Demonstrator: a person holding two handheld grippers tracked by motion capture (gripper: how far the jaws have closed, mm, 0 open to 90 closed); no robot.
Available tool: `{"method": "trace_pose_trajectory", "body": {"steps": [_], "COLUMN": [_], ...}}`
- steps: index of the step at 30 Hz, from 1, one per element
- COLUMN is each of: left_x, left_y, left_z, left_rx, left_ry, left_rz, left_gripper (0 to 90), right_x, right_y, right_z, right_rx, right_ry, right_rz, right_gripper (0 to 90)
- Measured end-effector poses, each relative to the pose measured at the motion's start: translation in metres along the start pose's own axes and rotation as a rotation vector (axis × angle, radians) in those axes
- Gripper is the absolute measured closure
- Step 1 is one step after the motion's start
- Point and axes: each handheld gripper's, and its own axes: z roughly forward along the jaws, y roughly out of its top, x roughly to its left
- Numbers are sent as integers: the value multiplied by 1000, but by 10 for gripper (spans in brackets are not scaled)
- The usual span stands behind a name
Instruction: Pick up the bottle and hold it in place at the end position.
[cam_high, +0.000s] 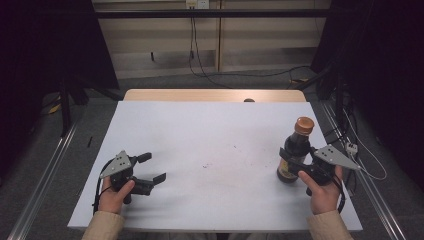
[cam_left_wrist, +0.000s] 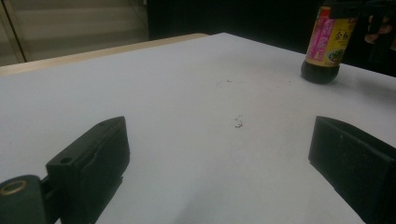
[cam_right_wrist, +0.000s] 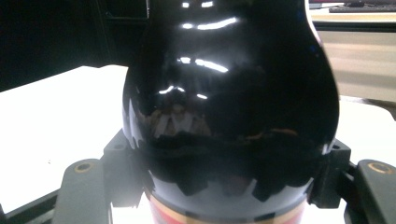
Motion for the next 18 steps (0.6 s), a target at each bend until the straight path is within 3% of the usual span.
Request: {"method": "trace_pose_trajectory", "body": {"steps": [3,7,18], "left_x": [0,0,0], "left_y": [0,0,1], "left_z": [0,-1,-3], "left_rx": [-2,-2,0], "left_ry": [1,4,0], "left_rz": [2,6,7], "left_gripper": [51,50,48], "right_x": [2,10,30], "right_y": [1,5,11], "right_z": [4,11,34], "right_rx": [-6,-7,-16], "right_ry": [22,39,113], "right_rz": [31,-6,-22], "right_gripper": [290,289,285]}}
